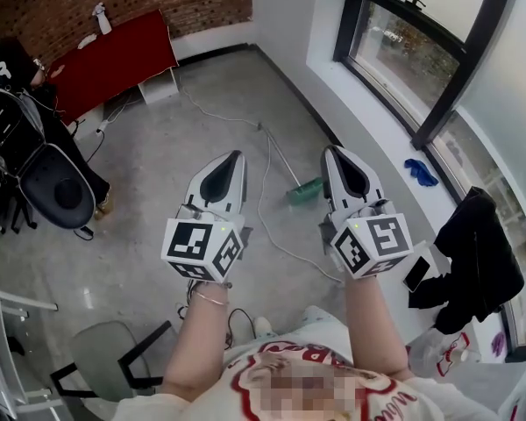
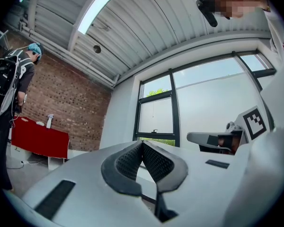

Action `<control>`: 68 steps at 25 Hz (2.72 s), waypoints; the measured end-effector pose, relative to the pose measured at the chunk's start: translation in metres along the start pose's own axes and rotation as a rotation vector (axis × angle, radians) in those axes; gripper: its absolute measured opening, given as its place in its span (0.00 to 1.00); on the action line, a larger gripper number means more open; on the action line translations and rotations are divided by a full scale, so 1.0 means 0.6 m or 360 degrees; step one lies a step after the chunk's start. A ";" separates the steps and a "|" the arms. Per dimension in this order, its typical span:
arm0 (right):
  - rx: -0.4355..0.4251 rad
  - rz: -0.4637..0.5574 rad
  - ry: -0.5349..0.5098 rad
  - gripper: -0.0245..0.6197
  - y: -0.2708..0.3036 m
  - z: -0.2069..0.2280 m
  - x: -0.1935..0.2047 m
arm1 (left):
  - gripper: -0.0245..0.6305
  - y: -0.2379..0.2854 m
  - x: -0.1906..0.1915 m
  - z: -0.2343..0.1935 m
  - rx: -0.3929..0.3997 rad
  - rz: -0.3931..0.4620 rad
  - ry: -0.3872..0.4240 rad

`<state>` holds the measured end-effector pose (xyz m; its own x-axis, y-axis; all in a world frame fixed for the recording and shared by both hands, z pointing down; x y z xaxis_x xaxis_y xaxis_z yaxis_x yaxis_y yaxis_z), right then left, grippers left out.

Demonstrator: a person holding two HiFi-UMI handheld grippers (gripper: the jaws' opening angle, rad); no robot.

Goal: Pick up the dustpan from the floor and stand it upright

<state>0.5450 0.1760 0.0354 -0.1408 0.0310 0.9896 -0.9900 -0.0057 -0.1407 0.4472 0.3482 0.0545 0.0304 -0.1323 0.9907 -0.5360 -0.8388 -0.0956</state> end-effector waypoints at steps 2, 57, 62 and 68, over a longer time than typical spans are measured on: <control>-0.0018 -0.0035 -0.0018 0.07 0.006 -0.014 0.007 | 0.04 -0.003 0.001 -0.012 -0.0012 0.0000 -0.0024; -0.0173 -0.0101 0.0053 0.07 0.847 0.510 0.176 | 0.04 0.819 0.083 -0.443 -0.0254 -0.0098 0.0161; -0.0135 -0.0039 0.0011 0.07 0.894 0.533 0.167 | 0.04 0.871 0.081 -0.470 -0.0192 -0.0046 0.0176; -0.0115 -0.0034 -0.0057 0.07 0.996 0.560 0.190 | 0.04 0.975 0.102 -0.550 -0.0117 -0.0027 0.0116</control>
<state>-0.0624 -0.1597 0.0747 -0.1208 -0.0054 0.9927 -0.9905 0.0667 -0.1202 -0.1427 0.0237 0.0913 -0.0198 -0.0776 0.9968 -0.5964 -0.7993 -0.0741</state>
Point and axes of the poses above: the fingertips, and each gripper's own axes: y forward along the fingers, z to its right, x out of its underside, the point moved 6 cm from there along -y, backward along the fingers, and after that the axes turned 3 degrees about -z, right-handed, at the moved point
